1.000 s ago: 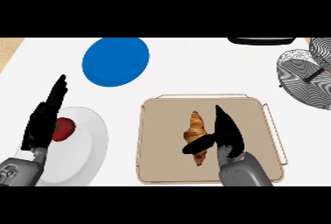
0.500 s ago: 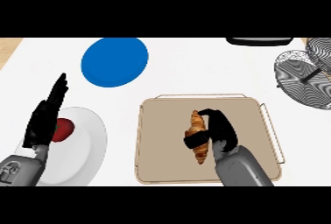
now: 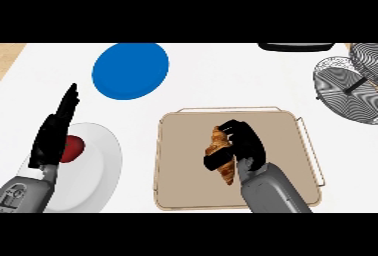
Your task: Pick the croissant from the tray and place it in the tiered basket
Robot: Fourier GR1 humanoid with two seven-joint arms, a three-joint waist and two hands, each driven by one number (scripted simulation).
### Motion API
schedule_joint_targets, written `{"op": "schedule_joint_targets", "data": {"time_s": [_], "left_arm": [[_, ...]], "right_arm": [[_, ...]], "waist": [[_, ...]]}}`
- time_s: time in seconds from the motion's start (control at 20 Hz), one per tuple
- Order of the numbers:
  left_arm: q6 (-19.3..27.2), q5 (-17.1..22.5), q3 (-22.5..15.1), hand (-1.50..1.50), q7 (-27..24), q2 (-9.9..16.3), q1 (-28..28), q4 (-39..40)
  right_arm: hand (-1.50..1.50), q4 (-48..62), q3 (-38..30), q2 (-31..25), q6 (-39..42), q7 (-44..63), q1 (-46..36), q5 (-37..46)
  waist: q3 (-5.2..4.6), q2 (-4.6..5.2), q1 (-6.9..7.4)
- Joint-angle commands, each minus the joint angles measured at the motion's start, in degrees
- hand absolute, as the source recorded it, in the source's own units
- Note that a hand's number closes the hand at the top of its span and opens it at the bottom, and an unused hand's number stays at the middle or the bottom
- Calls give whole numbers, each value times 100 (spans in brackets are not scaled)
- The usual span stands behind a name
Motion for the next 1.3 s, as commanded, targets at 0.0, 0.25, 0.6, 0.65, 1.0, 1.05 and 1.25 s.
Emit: {"op": "schedule_joint_targets", "data": {"time_s": [0.0,0.25,0.6,0.65,1.0,1.05,1.25], "left_arm": [[-112,25,94,0,61,61,61,-83],[-162,14,202,0,-6,29,115,14],[-92,-17,337,0,-26,-5,239,-42],[-276,68,445,0,-98,120,136,122],[-214,-70,338,0,70,53,391,-371],[-287,-30,329,0,124,-9,328,-390],[-154,-286,213,0,98,-229,208,-238]], "right_arm": [[150,-186,253,159,-845,1371,-138,-81],[150,-1083,1198,-1132,1495,-1589,188,-10],[150,-3252,489,-2241,957,-2876,901,-79],[150,-3252,66,-2306,809,-3100,784,-198],[150,-4614,-1541,-2921,925,-2856,548,-496],[150,-4510,-1767,-2862,1063,-2584,215,-628],[150,-4215,-2694,-3483,1486,-2750,-200,-861]], "waist": [[41,33,49],[42,-3,-39],[46,0,-174],[47,19,-182],[47,11,-85],[43,27,-40],[42,45,-35]]}}
